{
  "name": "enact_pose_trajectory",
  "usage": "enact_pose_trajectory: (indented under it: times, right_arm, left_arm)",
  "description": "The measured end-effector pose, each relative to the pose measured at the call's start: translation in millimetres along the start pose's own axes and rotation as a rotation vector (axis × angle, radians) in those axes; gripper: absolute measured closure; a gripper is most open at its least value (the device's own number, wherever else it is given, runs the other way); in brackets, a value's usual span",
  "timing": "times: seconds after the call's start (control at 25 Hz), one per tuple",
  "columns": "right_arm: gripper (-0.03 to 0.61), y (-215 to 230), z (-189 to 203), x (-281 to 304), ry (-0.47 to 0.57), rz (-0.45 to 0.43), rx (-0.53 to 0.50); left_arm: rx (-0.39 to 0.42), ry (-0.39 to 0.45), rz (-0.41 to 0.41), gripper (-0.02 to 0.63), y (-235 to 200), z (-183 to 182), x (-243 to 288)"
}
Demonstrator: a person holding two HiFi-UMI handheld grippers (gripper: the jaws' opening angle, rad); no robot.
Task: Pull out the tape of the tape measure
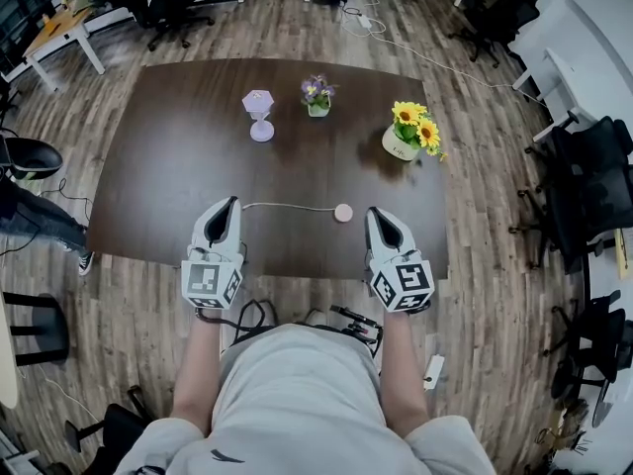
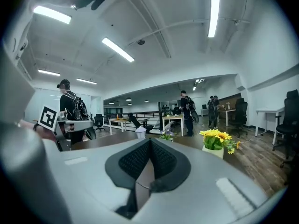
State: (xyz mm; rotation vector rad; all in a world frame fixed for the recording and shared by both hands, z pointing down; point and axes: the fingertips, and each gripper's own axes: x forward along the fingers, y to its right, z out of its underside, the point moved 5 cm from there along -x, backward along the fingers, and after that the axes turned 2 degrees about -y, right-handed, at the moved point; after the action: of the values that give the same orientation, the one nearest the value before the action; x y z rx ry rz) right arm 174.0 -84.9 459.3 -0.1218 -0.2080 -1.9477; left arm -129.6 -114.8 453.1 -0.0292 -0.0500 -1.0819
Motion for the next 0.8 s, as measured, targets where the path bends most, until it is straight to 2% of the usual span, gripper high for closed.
enact_pose_trajectory:
  times: [0.4,0.8]
  right_arm:
    - [0.581,-5,4,6,-0.04,0.008,-0.02]
    - [0.578,-7,-6,4,0.005,0.003,0.011]
  left_arm:
    - [-0.049,0.007,-0.033,0.608,-12,-5,-5]
    - [-0.059,-0.002,-0.044,0.607,-19,-2,-7]
